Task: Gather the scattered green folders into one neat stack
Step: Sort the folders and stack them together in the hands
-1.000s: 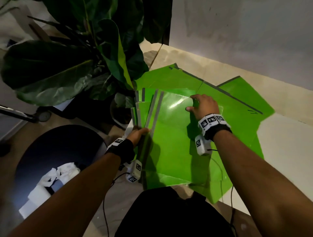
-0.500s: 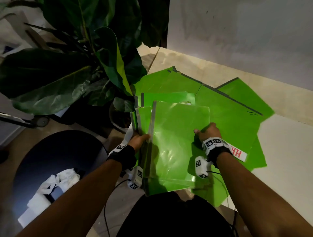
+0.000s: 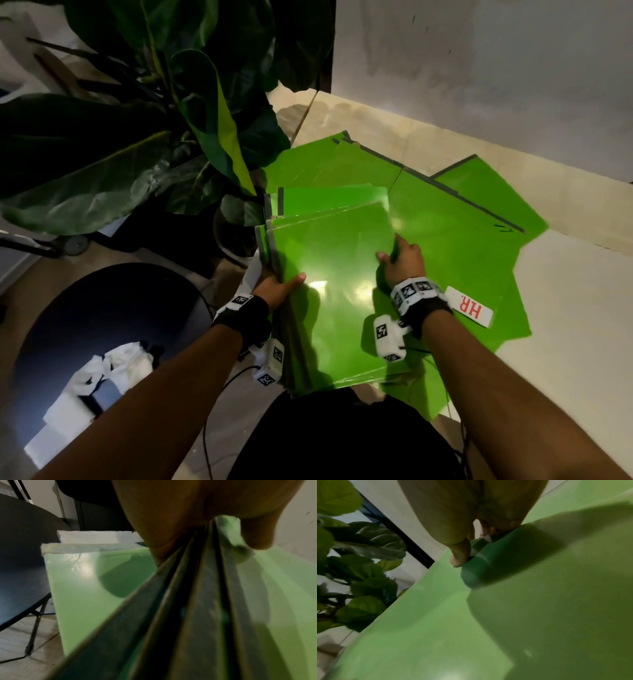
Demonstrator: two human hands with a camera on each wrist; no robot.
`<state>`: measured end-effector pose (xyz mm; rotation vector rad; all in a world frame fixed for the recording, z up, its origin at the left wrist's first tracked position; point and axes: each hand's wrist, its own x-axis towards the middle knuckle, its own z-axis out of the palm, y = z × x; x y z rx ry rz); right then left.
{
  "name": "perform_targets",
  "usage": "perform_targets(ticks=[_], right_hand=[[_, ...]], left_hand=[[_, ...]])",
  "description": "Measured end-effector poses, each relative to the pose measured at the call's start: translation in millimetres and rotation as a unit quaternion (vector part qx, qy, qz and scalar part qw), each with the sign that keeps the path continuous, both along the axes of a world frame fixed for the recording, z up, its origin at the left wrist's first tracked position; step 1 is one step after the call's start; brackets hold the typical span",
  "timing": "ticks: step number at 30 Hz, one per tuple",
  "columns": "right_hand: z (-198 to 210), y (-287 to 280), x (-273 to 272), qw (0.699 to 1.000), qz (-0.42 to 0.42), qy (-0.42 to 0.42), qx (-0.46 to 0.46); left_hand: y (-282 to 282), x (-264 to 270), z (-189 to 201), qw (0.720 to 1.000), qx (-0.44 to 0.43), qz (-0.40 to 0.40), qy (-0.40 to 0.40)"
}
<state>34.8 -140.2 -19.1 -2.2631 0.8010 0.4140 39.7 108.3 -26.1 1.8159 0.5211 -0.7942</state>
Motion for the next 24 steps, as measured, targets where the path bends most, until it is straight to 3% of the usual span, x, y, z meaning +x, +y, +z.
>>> perform_targets(ticks=[2, 4, 7, 10, 12, 16, 21, 24], right_hand=[[0.8, 1.3, -4.3, 1.0, 0.011, -0.006, -0.006], [1.0, -18.3, -11.5, 0.998, -0.032, -0.011, -0.061], [-0.8, -72.6, -36.8, 0.965, -0.232, 0.062, -0.106], [-29.7, -130.5, -69.3, 0.925, -0.369, 0.09, 0.014], [-39.9, -150.7, -80.5, 0.918, -0.385, 0.097, 0.003], [-2.0, -136.6, -73.4, 0.935, -0.33, 0.127, -0.014], [-0.2, -143.6, -63.0, 0.947, -0.311, 0.063, 0.044], [2.5, -135.5, -51.8, 0.945, -0.32, 0.019, 0.066]], left_hand=[[0.7, -0.3, -3.1, 1.0, 0.003, 0.008, 0.006], [1.5, 0.2, -3.5, 1.0, -0.003, 0.018, 0.005], [2.0, 0.4, -3.5, 1.0, -0.001, 0.019, 0.005], [2.7, 0.5, -5.4, 1.0, 0.004, 0.026, 0.011], [4.1, 2.3, -8.5, 0.999, 0.007, 0.028, 0.012], [8.3, 10.6, -11.5, 0.996, -0.042, 0.084, 0.014], [26.8, 22.7, -8.5, 0.987, -0.077, 0.143, -0.007], [39.8, 23.5, -1.8, 0.981, -0.108, 0.161, 0.027]])
